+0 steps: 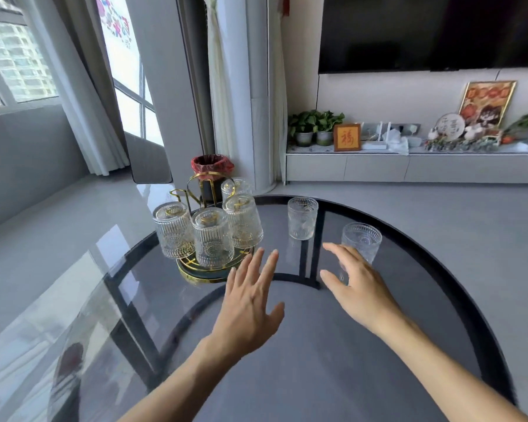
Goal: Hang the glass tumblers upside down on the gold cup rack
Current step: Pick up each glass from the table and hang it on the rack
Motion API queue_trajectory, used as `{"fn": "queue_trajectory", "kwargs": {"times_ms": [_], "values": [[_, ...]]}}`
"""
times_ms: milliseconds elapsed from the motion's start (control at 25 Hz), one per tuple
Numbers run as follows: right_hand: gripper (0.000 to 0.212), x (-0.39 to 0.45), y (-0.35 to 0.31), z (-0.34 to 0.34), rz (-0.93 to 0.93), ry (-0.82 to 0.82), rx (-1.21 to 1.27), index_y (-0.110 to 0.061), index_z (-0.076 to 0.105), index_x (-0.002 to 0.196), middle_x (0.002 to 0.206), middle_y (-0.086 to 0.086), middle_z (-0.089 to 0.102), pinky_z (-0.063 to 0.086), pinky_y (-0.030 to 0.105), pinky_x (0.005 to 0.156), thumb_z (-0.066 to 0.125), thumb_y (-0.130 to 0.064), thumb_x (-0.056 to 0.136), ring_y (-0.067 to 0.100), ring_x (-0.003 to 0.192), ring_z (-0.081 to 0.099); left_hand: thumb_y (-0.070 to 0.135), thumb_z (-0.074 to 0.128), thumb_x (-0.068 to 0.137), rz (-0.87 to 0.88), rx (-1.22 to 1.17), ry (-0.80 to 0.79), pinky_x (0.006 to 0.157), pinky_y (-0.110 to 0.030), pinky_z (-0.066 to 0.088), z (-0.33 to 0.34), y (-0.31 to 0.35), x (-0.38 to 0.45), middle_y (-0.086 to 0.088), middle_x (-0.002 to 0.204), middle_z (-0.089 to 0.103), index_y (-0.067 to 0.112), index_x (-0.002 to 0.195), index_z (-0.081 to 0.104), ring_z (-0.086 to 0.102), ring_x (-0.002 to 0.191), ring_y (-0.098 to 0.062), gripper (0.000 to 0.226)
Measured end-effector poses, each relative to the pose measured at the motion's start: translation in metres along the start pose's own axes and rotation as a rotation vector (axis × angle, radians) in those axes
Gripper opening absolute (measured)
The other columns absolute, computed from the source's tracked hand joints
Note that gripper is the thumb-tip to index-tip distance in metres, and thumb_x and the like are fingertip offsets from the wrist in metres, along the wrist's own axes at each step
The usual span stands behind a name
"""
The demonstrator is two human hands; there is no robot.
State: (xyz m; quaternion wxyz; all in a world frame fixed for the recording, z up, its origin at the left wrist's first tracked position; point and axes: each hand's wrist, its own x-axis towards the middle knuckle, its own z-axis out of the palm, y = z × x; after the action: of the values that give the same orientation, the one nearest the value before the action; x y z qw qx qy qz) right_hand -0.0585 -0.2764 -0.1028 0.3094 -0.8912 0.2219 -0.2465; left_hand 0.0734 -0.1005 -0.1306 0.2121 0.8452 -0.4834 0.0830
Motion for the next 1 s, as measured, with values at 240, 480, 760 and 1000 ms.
{"fn": "queue_trajectory", "kwargs": {"times_ms": [240,480,760,1000], "values": [[0.042,0.005,0.051,-0.017,0.327,0.223,0.017,-0.024,0.048,0.117,0.113,-0.001,0.057,0.046,0.035,0.076,0.068,-0.029,0.081,0.022,0.094,0.058,0.069,0.039,0.088,-0.150,0.025,-0.180,0.118,-0.043,-0.004,0.057,0.005,0.015,0.002,0.165,0.000,0.031,0.155,-0.002,-0.005,0.150,-0.019,0.087],[0.089,0.031,0.092,-0.004,0.578,0.159,0.183,-0.021,0.029,0.143,0.144,0.009,0.041,0.040,0.038,0.095,0.077,-0.036,0.070,0.027,0.125,0.047,0.079,0.012,0.085,-0.144,0.132,-0.231,0.118,-0.043,-0.007,0.076,-0.006,0.018,0.003,0.164,0.003,0.032,0.155,0.009,-0.005,0.150,-0.017,0.084],[0.091,0.059,0.097,0.011,0.465,0.285,0.362,-0.034,0.031,0.143,0.146,-0.002,0.046,0.036,0.034,0.103,0.080,-0.043,0.067,0.022,0.131,0.044,0.079,0.011,0.086,-0.139,0.142,-0.189,0.119,-0.043,-0.005,0.080,-0.007,0.019,0.004,0.164,0.006,0.033,0.154,0.017,-0.001,0.150,-0.015,0.082],[0.077,0.050,0.076,0.016,0.492,0.309,0.358,-0.028,0.043,0.124,0.129,0.000,0.057,0.044,0.033,0.093,0.081,-0.050,0.061,0.020,0.112,0.056,0.080,0.020,0.085,-0.180,0.008,-0.174,0.121,-0.042,-0.001,0.075,-0.006,0.018,0.007,0.163,0.017,0.034,0.151,0.029,0.006,0.150,-0.012,0.081]]}}
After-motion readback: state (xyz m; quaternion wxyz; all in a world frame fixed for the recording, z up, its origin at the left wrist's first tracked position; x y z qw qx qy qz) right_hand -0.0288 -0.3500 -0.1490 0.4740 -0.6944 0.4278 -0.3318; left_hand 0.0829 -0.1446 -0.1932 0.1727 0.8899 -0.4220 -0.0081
